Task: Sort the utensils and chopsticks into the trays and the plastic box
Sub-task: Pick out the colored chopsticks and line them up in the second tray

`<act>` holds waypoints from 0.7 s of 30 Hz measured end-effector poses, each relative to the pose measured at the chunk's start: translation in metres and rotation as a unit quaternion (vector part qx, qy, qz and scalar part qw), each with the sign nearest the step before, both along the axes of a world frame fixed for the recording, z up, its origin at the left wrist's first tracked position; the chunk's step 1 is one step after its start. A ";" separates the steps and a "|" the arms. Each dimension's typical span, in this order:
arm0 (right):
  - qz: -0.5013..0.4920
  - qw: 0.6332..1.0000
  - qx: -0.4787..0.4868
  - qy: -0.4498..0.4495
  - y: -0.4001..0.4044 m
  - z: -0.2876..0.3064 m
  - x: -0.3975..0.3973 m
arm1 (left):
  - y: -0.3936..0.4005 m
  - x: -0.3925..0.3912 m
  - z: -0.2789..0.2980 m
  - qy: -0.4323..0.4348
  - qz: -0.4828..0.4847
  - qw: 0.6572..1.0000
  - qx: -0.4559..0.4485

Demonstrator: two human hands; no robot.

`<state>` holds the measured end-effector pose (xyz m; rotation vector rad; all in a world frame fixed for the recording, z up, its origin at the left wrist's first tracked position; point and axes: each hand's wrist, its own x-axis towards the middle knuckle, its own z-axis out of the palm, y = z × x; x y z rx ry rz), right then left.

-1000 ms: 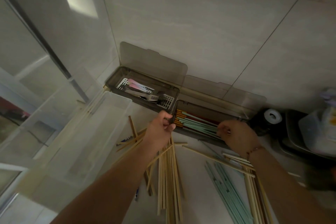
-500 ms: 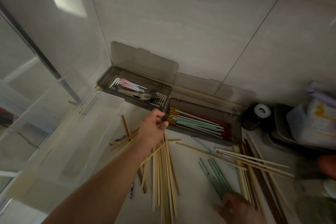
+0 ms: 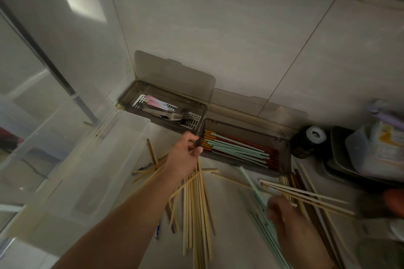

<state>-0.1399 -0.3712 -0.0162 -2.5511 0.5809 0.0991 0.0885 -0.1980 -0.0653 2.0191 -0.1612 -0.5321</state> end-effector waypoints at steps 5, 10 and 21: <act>-0.002 0.990 -0.019 -0.142 -0.043 0.004 0.073 | 0.001 0.001 -0.001 -0.003 -0.006 1.000 0.003; 0.010 0.998 -0.022 -0.063 -0.069 -0.029 0.136 | 0.001 0.002 -0.002 0.003 -0.005 1.000 -0.002; 0.009 0.996 -0.074 -0.048 -0.069 -0.049 0.148 | 0.003 0.001 -0.003 0.002 -0.002 1.000 -0.015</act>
